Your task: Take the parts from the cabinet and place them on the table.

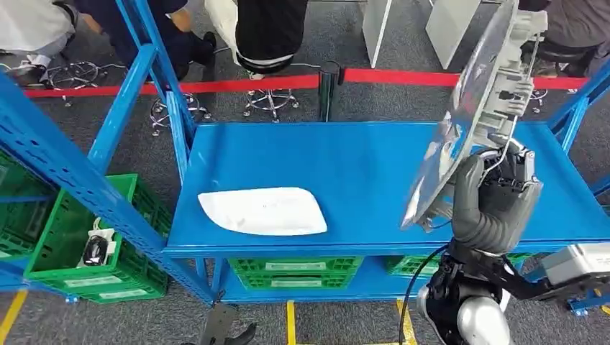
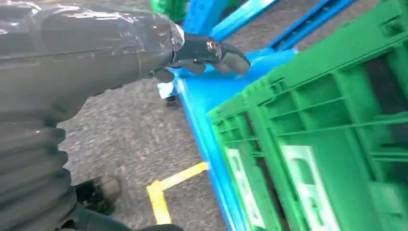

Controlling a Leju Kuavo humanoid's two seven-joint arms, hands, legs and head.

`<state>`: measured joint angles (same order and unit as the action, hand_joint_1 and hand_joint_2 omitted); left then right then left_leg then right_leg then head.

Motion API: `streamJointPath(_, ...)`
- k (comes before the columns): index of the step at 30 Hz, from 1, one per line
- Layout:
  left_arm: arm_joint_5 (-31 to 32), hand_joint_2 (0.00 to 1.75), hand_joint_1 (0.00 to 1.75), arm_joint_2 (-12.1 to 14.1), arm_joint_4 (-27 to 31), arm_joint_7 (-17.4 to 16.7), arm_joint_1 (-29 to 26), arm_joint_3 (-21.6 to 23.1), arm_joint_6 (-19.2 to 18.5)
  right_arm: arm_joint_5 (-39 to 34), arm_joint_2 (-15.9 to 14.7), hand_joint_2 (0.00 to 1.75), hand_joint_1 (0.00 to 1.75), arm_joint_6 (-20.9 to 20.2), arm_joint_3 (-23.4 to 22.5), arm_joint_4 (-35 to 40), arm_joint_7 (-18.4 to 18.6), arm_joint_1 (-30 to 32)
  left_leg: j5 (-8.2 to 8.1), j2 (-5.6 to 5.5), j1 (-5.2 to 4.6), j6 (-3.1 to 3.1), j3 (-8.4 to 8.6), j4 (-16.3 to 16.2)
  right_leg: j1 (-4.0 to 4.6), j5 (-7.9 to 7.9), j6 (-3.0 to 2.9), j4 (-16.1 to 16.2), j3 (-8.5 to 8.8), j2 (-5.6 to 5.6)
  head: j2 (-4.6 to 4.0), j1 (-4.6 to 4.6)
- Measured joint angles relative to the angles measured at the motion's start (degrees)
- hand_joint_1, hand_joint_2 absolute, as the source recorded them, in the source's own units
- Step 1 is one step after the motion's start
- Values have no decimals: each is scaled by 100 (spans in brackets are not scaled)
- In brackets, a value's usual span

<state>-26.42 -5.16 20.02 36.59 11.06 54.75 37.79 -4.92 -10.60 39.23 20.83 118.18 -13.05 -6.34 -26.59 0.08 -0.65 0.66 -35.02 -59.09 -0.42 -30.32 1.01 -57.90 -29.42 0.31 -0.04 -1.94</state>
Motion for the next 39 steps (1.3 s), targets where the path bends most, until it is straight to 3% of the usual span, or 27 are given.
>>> streamJointPath(1, -35, 175, 0, 13, -17, 4, -33, -35, 2, 13, 4, 175, 164, 0, -25, 9, -15, 15, 25, -1, -3, -39, -16, -2, 2, 6, -17, 42, -9, -4, 0, 2)
streamJointPath(2, -55, 175, 0, 41, -35, 6, -58, -66, 2, 31, 17, 175, 164, 0, -72, 22, -17, 36, -43, -5, -5, -76, -47, -35, -57, 71, -95, 101, -22, -50, 0, 7)
streamJointPath(4, -72, 175, 0, 83, -52, 15, -103, -96, 4, 50, 31, 175, 164, -2, -112, 59, -13, 84, -536, -11, 23, -143, -233, -493, -52, 140, -175, 97, -121, -73, 0, 111)
streamJointPath(6, -85, 175, 0, 107, -77, 15, -131, -116, 4, 61, 33, 175, 164, -2, -116, 63, -11, 141, -1031, -16, 62, -208, -518, -1364, -47, 203, -179, 78, -225, -103, 0, 192)
streamJointPath(7, -85, 175, 0, 116, -83, 15, -152, -125, 4, 64, 39, 175, 164, -2, -132, 63, -11, 147, -1123, -15, 72, -232, -587, -1666, -48, 236, -174, 63, -280, -112, 0, 210)
streamJointPath(9, -85, 175, 0, 129, -96, 13, -183, -166, 4, 66, 55, 175, 164, -2, -195, 63, -9, 160, -891, -11, 101, -259, -354, -1471, -56, 285, -149, 18, -387, -121, 0, 247)
streamJointPath(11, -85, 175, 0, 144, -120, -4, -184, -199, 2, 103, 61, 175, 164, -2, -234, 79, 48, 183, -495, -4, 124, -257, 299, -491, -68, 314, -115, -45, -467, -121, 0, 256)
streamJointPath(12, -85, 175, 0, 149, -125, -24, -179, -199, -7, 129, 59, 175, 164, -2, -252, 103, 85, 199, -572, -9, 126, -239, 549, -26, -69, 327, -93, -73, -489, -123, 0, 267)
streamJointPath(13, -85, 175, 0, 151, -127, -44, -182, -201, -26, 149, 59, 175, 164, -2, -267, 135, 131, 207, -561, -24, 99, -203, 627, 68, -47, 355, -51, -92, -526, -117, 0, 276)
streamJointPath(15, -52, 175, 0, 157, -142, -145, -195, -201, -156, 173, 61, 175, 164, -2, -293, 153, 210, 211, -524, -27, 90, -152, 561, 41, -56, 431, 35, -72, -530, -114, 0, 254)
streamJointPath(17, 81, 175, 0, 149, -157, -287, -187, -199, -241, 120, 55, 175, 164, -2, -322, 153, 249, 207, -421, -22, 92, -43, 492, 89, -65, 494, 110, -51, -555, -99, 0, 249)
streamJointPath(19, 292, 175, 0, 136, -170, -489, -154, -197, -269, 48, 50, 175, 164, -2, -350, 149, 271, 175, -309, -16, 110, 51, 378, 90, -82, -37, 156, -406, -688, -85, 0, 190)
streamJointPath(21, 631, 175, 0, 127, -179, -773, -153, -179, -360, -85, 50, 175, 164, -2, -348, 120, 306, 110, -187, -14, 87, 83, 219, 86, -79, -656, 187, -1278, -896, -81, 0, 105)
streamJointPath(22, 777, 175, 0, 127, -186, -897, -160, -162, -420, -138, 46, 175, 164, 0, -348, 103, 310, 92, -130, -12, 70, 93, 142, 82, -79, -792, 189, -1613, -940, -80, 0, 81)
streamJointPath(23, 947, 175, 0, 131, -197, -1035, -173, -120, -461, -188, 44, 175, 164, -2, -348, 81, 310, 74, -72, -7, 54, 96, 67, 78, -79, -764, 178, -1754, -907, -80, 0, 57)
streamJointPath(24, 1127, 175, 0, 140, -205, -1178, -195, -53, -474, -229, 44, 175, 164, -2, -337, 46, 310, 33, -14, 2, 33, 94, -16, 74, -69, -594, 152, -1669, -777, -78, 0, 28)
streamJointPath(26, 1274, 175, 0, 157, -219, -1426, -253, 52, -498, -249, 48, 175, 164, -2, -313, -15, 310, -58, 95, 25, -8, 83, -145, 72, -40, -167, 55, -872, -226, -64, 0, -20)
streamJointPath(27, 1259, 175, 0, 166, -227, -1538, -281, 100, -544, -275, 52, 175, 164, -2, -306, -44, 310, -109, 137, 46, -9, 72, -172, 71, -2, -98, -18, -320, 137, -29, 0, -15)
streamJointPath(28, 1187, 175, 0, 179, -234, -1634, -310, 120, -620, -297, 57, 175, 164, -4, -296, -74, 310, -156, 178, 69, -43, 41, -210, 66, 30, -228, -92, 100, 383, -9, 0, -15)
streamJointPath(29, 1068, 175, 0, 195, -247, -1721, -339, 127, -717, -295, 59, 175, 164, -4, -293, -101, 308, -179, 236, 102, -25, 17, -236, 72, 36, -248, -79, 276, 449, -7, 0, 9)
streamJointPath(32, 672, 175, 0, 251, -303, -2149, -414, 127, -1020, -242, 63, 175, 164, -4, -263, -170, 310, -219, 408, 147, -11, -90, -272, 124, 88, -107, -150, 304, 331, -5, 0, -18)
streamJointPath(33, 514, 175, 0, 297, -339, -2294, -425, 127, -1110, -212, 70, 175, 164, -4, -254, -184, 315, -240, 256, 108, 19, -117, -304, 55, 35, -18, -176, 350, 308, -61, 0, -7)
streamJointPath(34, 333, 175, 0, 341, -365, -2414, -438, 124, -1191, -173, 83, 175, 164, -4, -247, -188, 348, -256, -92, 40, 26, -161, -396, -154, 30, 41, -230, 352, 229, -57, -2, 34)
streamJointPath(36, 216, 175, 0, 402, -387, -2494, -456, 122, -1252, -142, 90, 175, 164, -4, -247, -195, 360, -274, -780, -16, 64, -229, -601, -957, 31, 164, -235, 330, 55, -83, -2, 144)
streamJointPath(37, 195, 175, 0, 435, -409, -2516, -456, 122, -1268, -135, 92, 175, 164, -4, -245, -197, 365, -275, -951, -19, 68, -255, -679, -1354, 32, 228, -233, 311, -42, -100, -2, 155)
streamJointPath(38, 183, 175, 0, 459, -424, -2520, -459, 122, -1272, -127, 94, 175, 164, -4, -243, -197, 367, -274, -925, -18, 70, -273, -693, -1631, 30, 285, -224, 281, -154, -114, 0, 171)
streamJointPath(39, 177, 175, 0, 483, -439, -2525, -462, 122, -1272, -124, 96, 175, 164, -4, -241, -199, 369, -275, -732, -16, 79, -287, -599, -1667, 26, 337, -211, 237, -265, -133, -2, 190)
